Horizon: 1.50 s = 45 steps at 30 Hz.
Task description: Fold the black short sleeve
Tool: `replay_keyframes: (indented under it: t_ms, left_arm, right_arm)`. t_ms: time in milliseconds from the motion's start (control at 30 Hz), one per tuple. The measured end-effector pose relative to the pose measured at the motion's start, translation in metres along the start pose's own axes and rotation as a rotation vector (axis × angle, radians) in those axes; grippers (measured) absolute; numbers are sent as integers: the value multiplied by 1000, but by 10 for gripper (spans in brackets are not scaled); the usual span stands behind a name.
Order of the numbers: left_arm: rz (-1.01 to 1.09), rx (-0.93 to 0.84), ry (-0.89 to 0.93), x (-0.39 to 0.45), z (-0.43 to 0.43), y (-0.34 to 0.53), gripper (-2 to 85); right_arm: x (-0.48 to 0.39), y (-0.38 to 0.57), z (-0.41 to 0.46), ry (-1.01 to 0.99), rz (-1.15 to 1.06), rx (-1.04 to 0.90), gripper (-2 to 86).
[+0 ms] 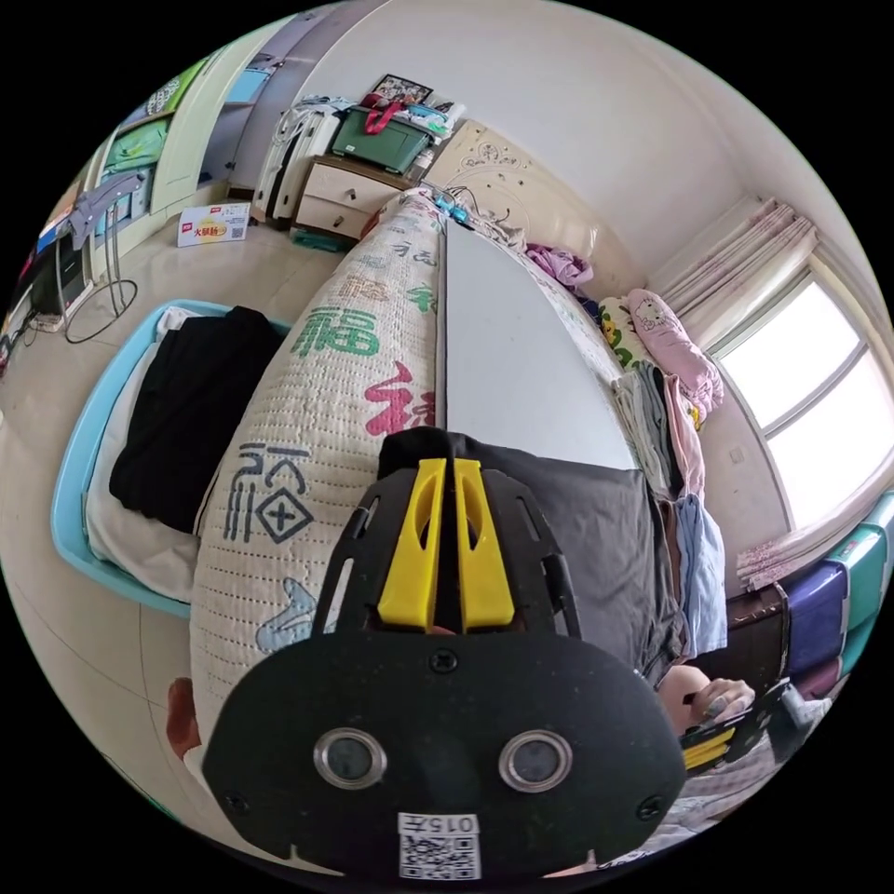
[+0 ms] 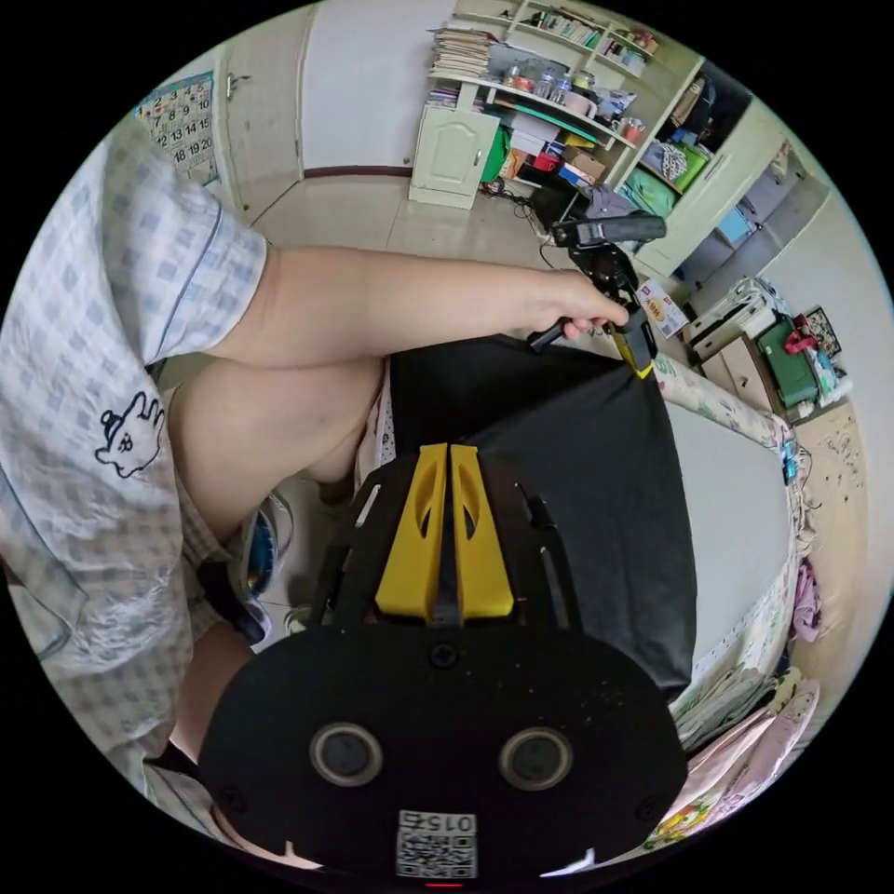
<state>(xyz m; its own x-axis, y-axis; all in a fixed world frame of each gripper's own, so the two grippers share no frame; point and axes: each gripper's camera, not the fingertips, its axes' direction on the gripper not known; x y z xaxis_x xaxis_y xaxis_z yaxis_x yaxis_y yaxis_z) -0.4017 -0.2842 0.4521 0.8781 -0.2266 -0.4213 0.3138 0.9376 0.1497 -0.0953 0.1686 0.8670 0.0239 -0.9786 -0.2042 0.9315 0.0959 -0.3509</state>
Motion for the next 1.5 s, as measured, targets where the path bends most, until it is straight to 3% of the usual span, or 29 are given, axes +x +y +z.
replay_keyframes:
  t_ms: [200,400,667,1000,1167,1367,1500]
  left_arm:
    - [41,-72,-104,8,12,-4,13]
    - [18,-67,-106,2,7,-5,55]
    - [3,-84,-86,-9,12,-8,61]
    - [31,-41,-91,-2,6,-12,0]
    - [15,-67,-71,-4,14,-13,-2]
    - [33,-73,-93,9,19,-11,1]
    - [42,-77,-99,17,23,-10,2]
  right_arm:
    - [-7,5,30,-109,61,-11,49]
    - [16,34,0,-227,157,162,54]
    - [-3,28,49,-125,152,-40,40]
    - [-35,33,14,53,22,23,-5]
    - [-19,37,26,-274,15,6,-7]
    - [6,52,-8,-112,155,139,38]
    - [9,46,12,-83,147,9,30]
